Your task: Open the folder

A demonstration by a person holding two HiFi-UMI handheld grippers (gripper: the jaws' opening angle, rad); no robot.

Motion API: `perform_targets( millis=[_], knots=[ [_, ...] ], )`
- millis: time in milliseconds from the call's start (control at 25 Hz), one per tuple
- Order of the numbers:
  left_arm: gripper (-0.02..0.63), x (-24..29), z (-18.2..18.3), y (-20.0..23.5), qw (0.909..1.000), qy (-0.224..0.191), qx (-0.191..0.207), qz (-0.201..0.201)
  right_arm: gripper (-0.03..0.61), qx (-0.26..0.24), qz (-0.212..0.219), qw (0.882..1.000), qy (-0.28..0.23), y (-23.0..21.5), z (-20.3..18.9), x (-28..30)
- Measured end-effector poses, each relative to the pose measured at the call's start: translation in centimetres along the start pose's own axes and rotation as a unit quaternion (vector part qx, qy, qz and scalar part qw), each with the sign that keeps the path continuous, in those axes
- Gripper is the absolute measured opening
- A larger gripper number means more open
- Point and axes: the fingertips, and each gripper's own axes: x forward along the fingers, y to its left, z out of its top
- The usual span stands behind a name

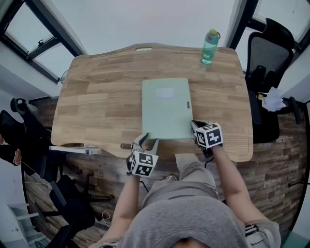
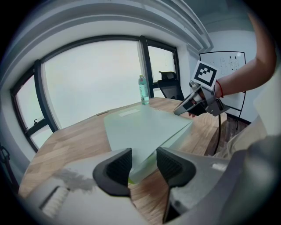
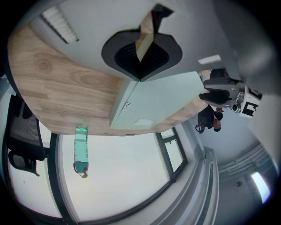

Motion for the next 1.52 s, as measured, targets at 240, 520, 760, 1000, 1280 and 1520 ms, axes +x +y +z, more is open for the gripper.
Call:
perform_targets(
  millis=[240,520,760,1000,1280,1520],
  knots=[
    [0.165,-0.2,-0.1,0.0,0.9999,-0.005,-0.011,-0.001,0.002,0.027,0.015,0.999,-0.006,0.0,0.1,0.0],
    [0.137,-0.4,0.1,-0.1,0.9998,-0.011,-0.013,0.005,0.002,0.029,0.012,0.999,-0.011,-0.1,0.0,-0.1],
    [0.118,-0.5,0.1,-0.3,0.9995,-0.013,-0.029,0.008,0.002,0.027,0.011,1.0,-0.01,-0.1,0.0,-0.1],
    [0.103,-0.5,0.2,-0.3,0.9989,-0.02,-0.04,0.012,0.002,0.029,0.009,0.999,-0.011,-0.2,-0.1,-0.1],
    [0.053,-2.5,1.1,2.4,0.9939,-0.049,-0.086,0.05,0.002,0.026,0.008,1.0,-0.011,-0.2,-0.1,-0.1],
    [0.02,-4.1,0.0,4.9,0.9868,-0.065,-0.123,0.084,0.002,0.021,0.004,1.0,-0.009,-0.3,-0.2,-0.3]
  ],
)
